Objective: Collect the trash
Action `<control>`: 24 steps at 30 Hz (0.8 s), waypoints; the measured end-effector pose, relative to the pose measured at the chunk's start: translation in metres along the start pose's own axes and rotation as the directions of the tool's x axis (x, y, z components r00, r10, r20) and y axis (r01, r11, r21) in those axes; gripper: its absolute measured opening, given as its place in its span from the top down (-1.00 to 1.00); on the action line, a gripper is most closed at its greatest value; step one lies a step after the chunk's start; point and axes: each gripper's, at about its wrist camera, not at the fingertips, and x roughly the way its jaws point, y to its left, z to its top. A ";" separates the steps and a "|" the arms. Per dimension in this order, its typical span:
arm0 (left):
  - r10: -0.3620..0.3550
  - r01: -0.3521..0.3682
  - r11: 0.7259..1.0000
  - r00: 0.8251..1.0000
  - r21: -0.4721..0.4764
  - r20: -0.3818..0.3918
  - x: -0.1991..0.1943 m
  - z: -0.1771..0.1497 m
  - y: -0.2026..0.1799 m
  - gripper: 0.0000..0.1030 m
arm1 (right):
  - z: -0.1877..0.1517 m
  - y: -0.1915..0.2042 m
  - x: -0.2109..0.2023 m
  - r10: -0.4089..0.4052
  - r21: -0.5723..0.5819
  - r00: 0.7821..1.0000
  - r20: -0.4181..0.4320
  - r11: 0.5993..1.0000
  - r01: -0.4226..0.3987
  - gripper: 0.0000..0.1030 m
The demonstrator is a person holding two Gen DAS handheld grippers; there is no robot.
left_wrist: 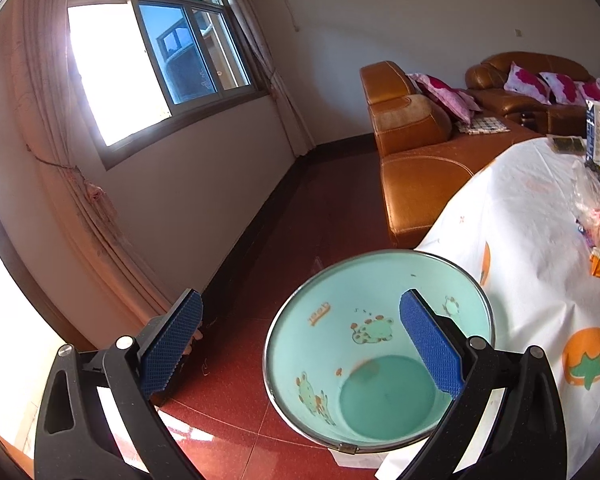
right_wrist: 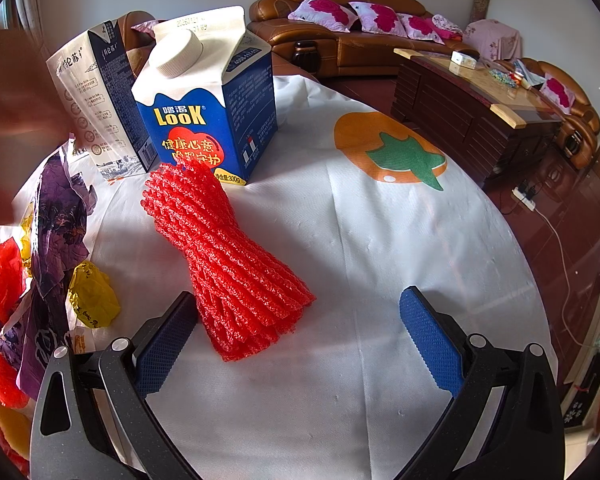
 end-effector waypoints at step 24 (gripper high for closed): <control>-0.059 0.059 0.998 0.998 0.036 0.009 -0.008 -0.002 -0.021 -0.88 | -0.001 0.000 0.000 -0.001 0.000 1.000 0.000 1.000 0.001 -0.91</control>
